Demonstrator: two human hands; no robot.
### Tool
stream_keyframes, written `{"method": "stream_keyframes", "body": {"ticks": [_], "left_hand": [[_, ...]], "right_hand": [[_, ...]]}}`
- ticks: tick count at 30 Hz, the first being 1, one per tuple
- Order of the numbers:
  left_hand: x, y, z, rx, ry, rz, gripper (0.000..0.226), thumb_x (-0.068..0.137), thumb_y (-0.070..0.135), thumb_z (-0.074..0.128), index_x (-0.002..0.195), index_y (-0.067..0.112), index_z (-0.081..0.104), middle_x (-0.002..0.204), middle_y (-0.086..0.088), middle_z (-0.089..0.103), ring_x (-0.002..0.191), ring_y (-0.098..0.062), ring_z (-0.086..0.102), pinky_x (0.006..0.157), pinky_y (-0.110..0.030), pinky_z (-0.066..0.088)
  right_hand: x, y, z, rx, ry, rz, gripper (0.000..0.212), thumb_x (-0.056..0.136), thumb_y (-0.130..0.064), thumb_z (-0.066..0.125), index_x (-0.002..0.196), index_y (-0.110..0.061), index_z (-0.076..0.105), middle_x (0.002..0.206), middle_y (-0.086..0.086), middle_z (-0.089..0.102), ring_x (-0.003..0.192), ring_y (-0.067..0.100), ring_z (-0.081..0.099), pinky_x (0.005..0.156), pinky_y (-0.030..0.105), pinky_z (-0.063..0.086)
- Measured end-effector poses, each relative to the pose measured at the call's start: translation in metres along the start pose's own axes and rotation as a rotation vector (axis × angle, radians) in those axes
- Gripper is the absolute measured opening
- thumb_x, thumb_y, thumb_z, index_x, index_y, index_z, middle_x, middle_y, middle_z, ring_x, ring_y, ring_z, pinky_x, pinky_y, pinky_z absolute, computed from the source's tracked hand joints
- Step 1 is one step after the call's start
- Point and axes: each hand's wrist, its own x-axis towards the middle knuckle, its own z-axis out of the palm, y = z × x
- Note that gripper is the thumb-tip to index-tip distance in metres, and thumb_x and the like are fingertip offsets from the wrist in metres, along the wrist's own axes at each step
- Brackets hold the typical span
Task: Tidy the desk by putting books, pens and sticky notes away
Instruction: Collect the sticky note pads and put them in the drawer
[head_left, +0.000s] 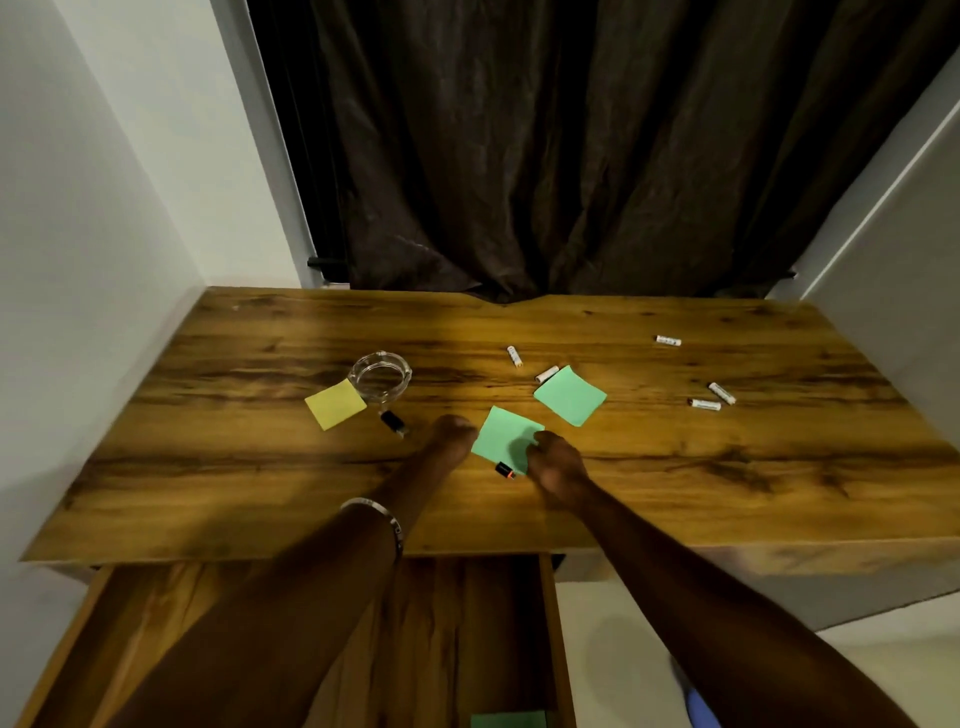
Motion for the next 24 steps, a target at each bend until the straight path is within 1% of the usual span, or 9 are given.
{"method": "stream_keyframes", "body": {"ticks": [3,7,9,11,13,18,21,22,24], "left_hand": [[0.011,0.002,-0.001,-0.047,-0.048,0.005,0.016,0.098,0.016,0.045,0.087,0.01,0.054,0.079,-0.005,0.048,0.076,-0.018,0.046,0.065,-0.026,0.036],[0.027,0.008,0.004,-0.144,-0.063,-0.031,0.015,0.098,0.017,0.047,0.085,0.015,0.054,0.081,-0.002,0.051,0.077,-0.017,0.049,0.069,-0.027,0.039],[0.037,0.01,0.007,-0.16,-0.084,-0.052,0.012,0.098,0.019,0.048,0.097,0.013,0.058,0.089,-0.003,0.056,0.085,-0.019,0.053,0.074,-0.028,0.04],[0.046,0.012,0.01,-0.197,-0.083,-0.095,0.026,0.098,0.021,0.049,0.117,0.006,0.058,0.113,-0.01,0.059,0.105,-0.026,0.056,0.082,-0.032,0.042],[0.051,0.013,0.013,-0.252,-0.072,-0.131,0.035,0.097,0.021,0.05,0.127,0.004,0.054,0.128,-0.014,0.057,0.118,-0.03,0.053,0.09,-0.035,0.042],[0.062,0.015,0.017,-0.388,-0.065,-0.159,0.033,0.097,0.011,0.05,0.128,0.0,0.053,0.13,-0.02,0.057,0.12,-0.034,0.055,0.083,-0.036,0.048],[0.066,0.018,0.018,-0.426,-0.037,-0.162,0.034,0.094,0.001,0.051,0.128,-0.002,0.053,0.131,-0.02,0.056,0.121,-0.036,0.054,0.095,-0.041,0.047],[0.068,0.018,0.019,-0.434,-0.014,-0.156,0.035,0.092,-0.003,0.052,0.127,-0.002,0.054,0.13,-0.02,0.056,0.12,-0.035,0.054,0.096,-0.04,0.046],[0.072,0.02,0.021,-0.422,0.022,-0.134,0.039,0.089,-0.006,0.056,0.127,0.001,0.056,0.13,-0.019,0.057,0.119,-0.033,0.055,0.094,-0.04,0.048]], "right_hand": [[0.014,-0.004,0.007,0.065,0.022,0.026,0.039,0.098,-0.018,0.046,0.136,-0.008,0.05,0.135,0.012,0.057,0.121,0.028,0.055,0.095,0.032,0.045],[0.033,-0.007,0.01,0.121,0.031,0.058,0.04,0.097,-0.017,0.044,0.136,-0.01,0.049,0.134,0.012,0.057,0.119,0.028,0.056,0.093,0.031,0.046],[0.041,-0.007,0.01,0.182,0.047,0.093,0.041,0.096,-0.016,0.045,0.137,-0.011,0.048,0.134,0.012,0.056,0.12,0.029,0.055,0.094,0.033,0.047],[0.05,-0.007,0.009,0.236,0.063,0.128,0.042,0.094,-0.015,0.046,0.136,-0.012,0.049,0.132,0.012,0.057,0.118,0.03,0.056,0.095,0.04,0.052],[0.055,-0.006,0.008,0.264,0.093,0.158,0.041,0.092,-0.014,0.049,0.132,-0.013,0.052,0.129,0.011,0.059,0.115,0.031,0.058,0.093,0.043,0.053],[0.072,-0.001,0.007,0.338,0.182,0.211,0.032,0.087,-0.008,0.058,0.119,-0.011,0.061,0.122,0.009,0.064,0.114,0.029,0.059,0.094,0.031,0.046],[0.079,0.001,0.007,0.531,0.214,0.204,0.028,0.079,-0.001,0.067,0.106,-0.01,0.066,0.107,0.003,0.067,0.104,0.018,0.061,0.098,0.023,0.043],[0.079,0.001,0.006,0.558,0.223,0.201,0.028,0.079,0.0,0.067,0.105,-0.009,0.066,0.102,0.0,0.065,0.099,0.014,0.06,0.094,0.018,0.041],[0.081,0.004,0.004,0.582,0.254,0.216,0.027,0.08,0.001,0.065,0.105,-0.008,0.066,0.103,-0.001,0.066,0.098,0.011,0.059,0.09,0.017,0.041]]}}
